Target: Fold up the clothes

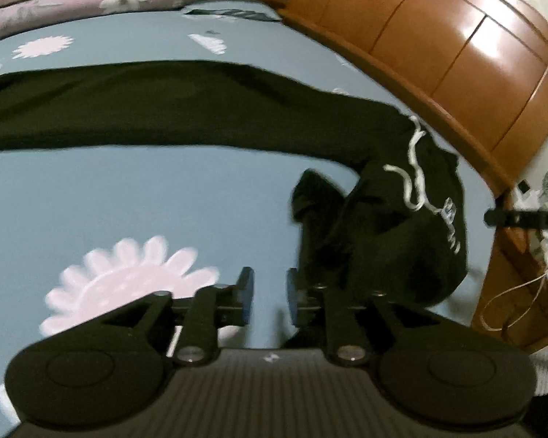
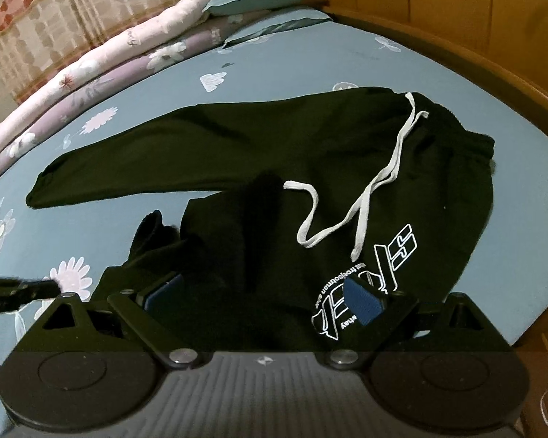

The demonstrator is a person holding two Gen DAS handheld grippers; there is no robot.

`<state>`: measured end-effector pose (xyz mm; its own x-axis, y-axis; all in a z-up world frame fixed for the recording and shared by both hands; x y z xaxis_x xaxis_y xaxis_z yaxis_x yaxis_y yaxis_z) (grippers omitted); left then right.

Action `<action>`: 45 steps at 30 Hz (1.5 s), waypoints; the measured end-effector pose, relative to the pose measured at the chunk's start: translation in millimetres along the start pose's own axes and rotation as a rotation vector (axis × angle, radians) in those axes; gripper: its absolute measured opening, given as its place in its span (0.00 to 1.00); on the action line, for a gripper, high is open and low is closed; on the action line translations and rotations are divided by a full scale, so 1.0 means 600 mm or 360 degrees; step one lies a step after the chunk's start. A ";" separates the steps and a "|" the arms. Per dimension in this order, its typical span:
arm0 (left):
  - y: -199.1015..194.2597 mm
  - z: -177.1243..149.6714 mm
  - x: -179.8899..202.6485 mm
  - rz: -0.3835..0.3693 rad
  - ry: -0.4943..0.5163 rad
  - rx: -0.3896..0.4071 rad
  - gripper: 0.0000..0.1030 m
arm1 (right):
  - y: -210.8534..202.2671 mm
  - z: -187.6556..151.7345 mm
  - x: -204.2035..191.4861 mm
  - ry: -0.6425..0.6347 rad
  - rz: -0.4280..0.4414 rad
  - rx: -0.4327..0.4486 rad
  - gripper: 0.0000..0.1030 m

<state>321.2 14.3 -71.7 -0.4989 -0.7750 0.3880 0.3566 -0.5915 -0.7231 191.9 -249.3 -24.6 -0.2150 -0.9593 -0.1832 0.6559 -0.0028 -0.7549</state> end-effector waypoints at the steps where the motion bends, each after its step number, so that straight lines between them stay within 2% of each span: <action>1: 0.009 0.007 0.009 -0.0029 0.0003 0.0005 0.28 | -0.002 0.000 0.004 -0.0001 0.0003 0.0005 0.94; 3: 0.032 0.019 0.031 -0.0084 0.0010 0.0015 0.37 | -0.004 0.001 0.016 0.0009 0.0006 0.0021 0.94; 8: 0.097 0.036 0.072 -0.0110 -0.0020 -0.0027 0.41 | 0.002 0.008 0.039 -0.0004 0.0045 0.0045 0.94; 12: 0.128 0.038 0.087 -0.0007 0.0036 -0.0047 0.44 | 0.017 0.020 0.060 -0.0024 0.0112 0.0049 0.94; 21: 0.170 0.042 0.085 0.0225 -0.0046 -0.0098 0.44 | 0.081 0.044 0.095 -0.0093 0.0329 -0.0015 0.94; 29: 0.194 0.033 0.100 0.0348 -0.0082 -0.0145 0.44 | 0.125 0.052 0.105 -0.0203 0.0350 -0.0081 0.94; 31: 0.196 0.032 0.108 0.0364 -0.0045 -0.0160 0.39 | 0.137 0.052 0.109 -0.0225 0.0325 -0.0105 0.94; 32: 0.192 0.032 0.109 0.0375 -0.0024 -0.0163 0.24 | 0.141 0.053 0.110 -0.0227 0.0330 -0.0115 0.94; 36: 0.163 0.033 0.114 0.0406 0.0007 -0.0152 0.13 | 0.160 0.052 0.113 -0.0229 0.0362 -0.0150 0.94; 39: 0.133 0.034 0.114 0.0401 -0.0016 -0.0119 0.14 | 0.175 0.044 0.114 -0.0239 0.0369 -0.0197 0.95; 43: 0.140 0.033 0.102 0.0428 -0.0086 -0.0135 0.17 | 0.192 0.030 0.114 -0.0258 0.0378 -0.0265 0.95; 45: 0.151 0.032 0.102 0.0403 -0.0113 -0.0146 0.20 | 0.196 0.025 0.113 -0.0271 0.0379 -0.0285 0.98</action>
<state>338.5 -91.1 -102.6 -0.3451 -0.9113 0.2248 0.3884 -0.3567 -0.8497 265.1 -318.9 -116.5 0.0625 -0.9605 -0.2711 0.5326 0.2618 -0.8049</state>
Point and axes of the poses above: each gripper's, at about its wrist camera, not at the fingertips, and y roughly the way its jaws point, x to its right, z to its top, the point moved 9 cm from there along y, roughly the way its jaws point, and after that the axes turned 5 degrees about -y, right-handed, at the moved point
